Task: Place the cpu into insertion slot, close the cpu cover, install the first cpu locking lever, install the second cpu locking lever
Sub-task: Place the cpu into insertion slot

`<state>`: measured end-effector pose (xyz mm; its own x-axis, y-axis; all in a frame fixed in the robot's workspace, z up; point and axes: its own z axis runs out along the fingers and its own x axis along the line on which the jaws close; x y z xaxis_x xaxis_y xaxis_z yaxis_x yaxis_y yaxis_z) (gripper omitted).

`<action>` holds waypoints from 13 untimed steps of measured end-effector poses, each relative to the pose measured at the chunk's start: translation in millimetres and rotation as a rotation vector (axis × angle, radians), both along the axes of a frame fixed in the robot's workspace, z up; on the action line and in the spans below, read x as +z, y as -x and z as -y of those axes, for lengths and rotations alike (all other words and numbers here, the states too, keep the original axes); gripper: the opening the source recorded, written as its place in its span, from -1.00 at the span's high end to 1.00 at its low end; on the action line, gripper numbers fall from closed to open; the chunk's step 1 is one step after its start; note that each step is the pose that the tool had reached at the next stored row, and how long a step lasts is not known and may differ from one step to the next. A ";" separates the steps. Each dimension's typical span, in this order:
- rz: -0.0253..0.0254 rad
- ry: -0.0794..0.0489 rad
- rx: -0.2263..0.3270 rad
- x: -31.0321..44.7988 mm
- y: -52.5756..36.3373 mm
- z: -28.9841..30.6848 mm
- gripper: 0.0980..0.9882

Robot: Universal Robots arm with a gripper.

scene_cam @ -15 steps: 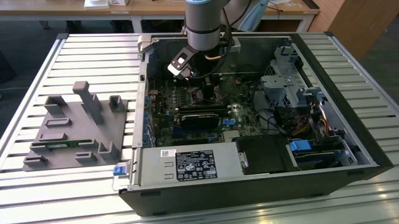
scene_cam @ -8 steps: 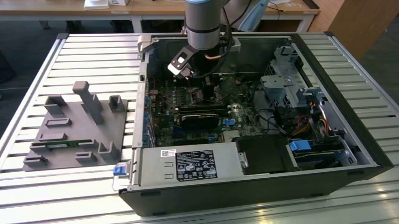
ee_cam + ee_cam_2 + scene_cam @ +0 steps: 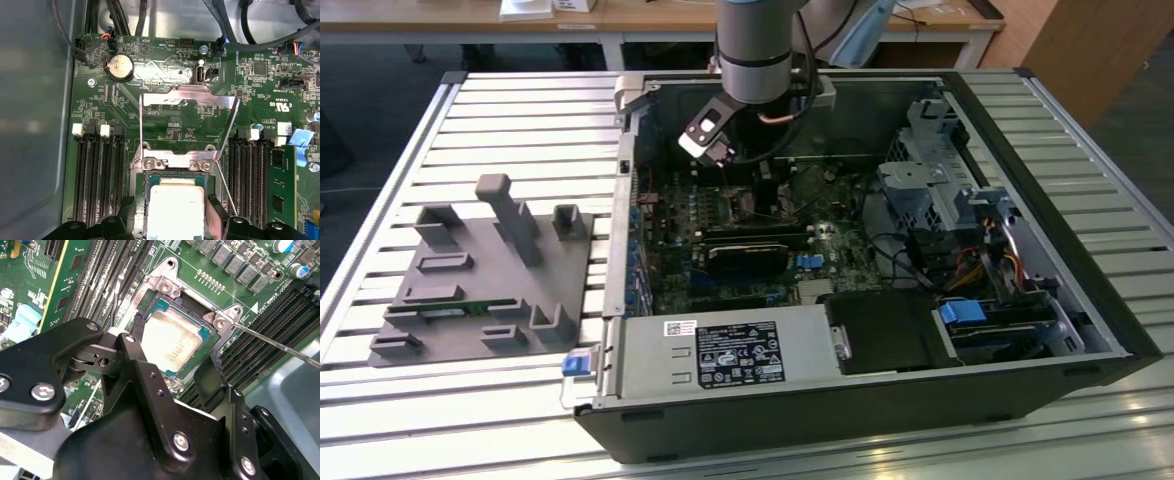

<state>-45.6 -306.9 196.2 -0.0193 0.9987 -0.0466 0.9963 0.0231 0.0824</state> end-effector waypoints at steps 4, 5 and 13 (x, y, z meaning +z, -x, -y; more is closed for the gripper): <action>-0.0005 0.000 -0.002 4.6 -0.2 0.0 -0.30; -0.0006 0.000 -0.002 6.0 -0.2 0.0 -0.30; -0.0008 0.000 -0.002 8.4 -0.2 6.0 0.15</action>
